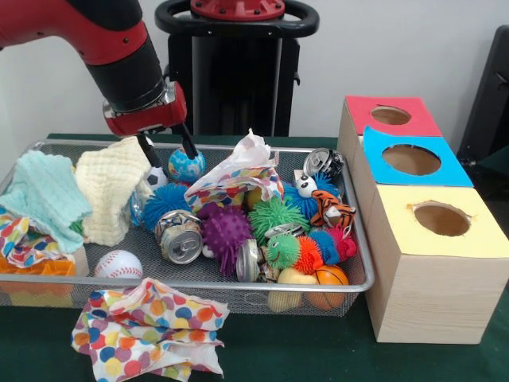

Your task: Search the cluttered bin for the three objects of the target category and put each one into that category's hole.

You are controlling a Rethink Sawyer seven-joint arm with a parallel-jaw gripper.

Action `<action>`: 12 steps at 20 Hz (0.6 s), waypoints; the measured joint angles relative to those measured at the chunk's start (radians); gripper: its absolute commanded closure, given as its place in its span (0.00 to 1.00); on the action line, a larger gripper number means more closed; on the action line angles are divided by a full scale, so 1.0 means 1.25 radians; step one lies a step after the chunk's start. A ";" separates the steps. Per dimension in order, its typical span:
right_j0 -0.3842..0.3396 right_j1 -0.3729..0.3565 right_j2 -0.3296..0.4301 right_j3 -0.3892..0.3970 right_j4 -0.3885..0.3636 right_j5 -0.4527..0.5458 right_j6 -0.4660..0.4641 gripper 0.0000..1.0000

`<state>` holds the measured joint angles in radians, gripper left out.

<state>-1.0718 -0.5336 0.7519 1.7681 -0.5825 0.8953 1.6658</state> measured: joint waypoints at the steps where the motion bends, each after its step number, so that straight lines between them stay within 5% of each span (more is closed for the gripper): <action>1: 0.000 0.000 0.000 0.000 0.000 0.000 0.000 0.00; 12: -0.023 0.043 0.000 -0.003 -0.001 0.000 0.000 0.00</action>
<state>-1.1004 -0.4804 0.7520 1.7645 -0.5833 0.8953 1.6658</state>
